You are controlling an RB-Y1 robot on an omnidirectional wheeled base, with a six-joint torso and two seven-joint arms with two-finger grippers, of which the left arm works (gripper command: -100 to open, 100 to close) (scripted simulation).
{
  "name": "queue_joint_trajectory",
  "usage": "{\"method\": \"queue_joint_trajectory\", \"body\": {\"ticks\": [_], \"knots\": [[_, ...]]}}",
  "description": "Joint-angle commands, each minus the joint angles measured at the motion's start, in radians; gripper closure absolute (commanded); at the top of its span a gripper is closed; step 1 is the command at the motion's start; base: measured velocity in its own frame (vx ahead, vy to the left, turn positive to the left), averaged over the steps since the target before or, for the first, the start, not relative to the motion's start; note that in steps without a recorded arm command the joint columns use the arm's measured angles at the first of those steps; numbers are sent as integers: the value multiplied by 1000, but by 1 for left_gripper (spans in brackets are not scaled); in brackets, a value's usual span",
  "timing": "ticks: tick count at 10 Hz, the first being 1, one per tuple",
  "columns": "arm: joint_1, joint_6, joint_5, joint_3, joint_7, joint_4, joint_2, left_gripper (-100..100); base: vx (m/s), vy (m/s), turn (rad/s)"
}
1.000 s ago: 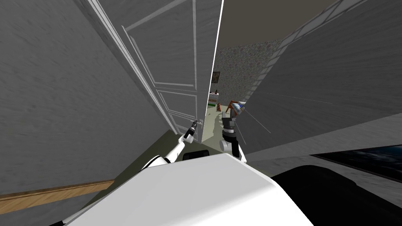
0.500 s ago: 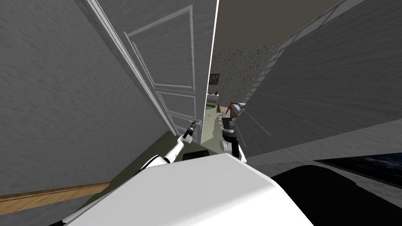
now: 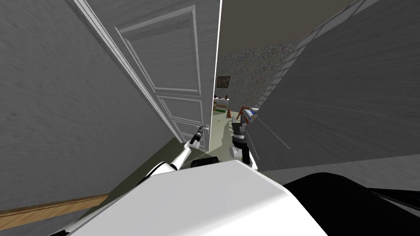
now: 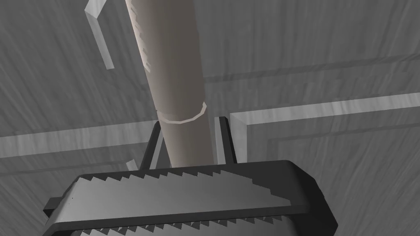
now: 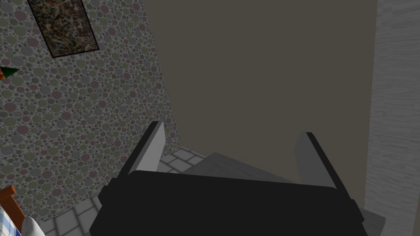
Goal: Push the door open
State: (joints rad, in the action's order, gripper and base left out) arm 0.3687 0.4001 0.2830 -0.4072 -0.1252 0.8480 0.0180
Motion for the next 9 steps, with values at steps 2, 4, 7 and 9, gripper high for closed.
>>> {"method": "queue_joint_trajectory", "body": {"ticks": [2,4,7,9], "knots": [[-4,-13,4,37,-6,29,29,100,99,-127,61],[-1,-12,6,63,-11,23,37,100,115,-141,56],[3,-10,9,99,-19,14,44,100,146,-149,80],[5,-9,10,118,-22,9,45,100,111,-118,53]]}}
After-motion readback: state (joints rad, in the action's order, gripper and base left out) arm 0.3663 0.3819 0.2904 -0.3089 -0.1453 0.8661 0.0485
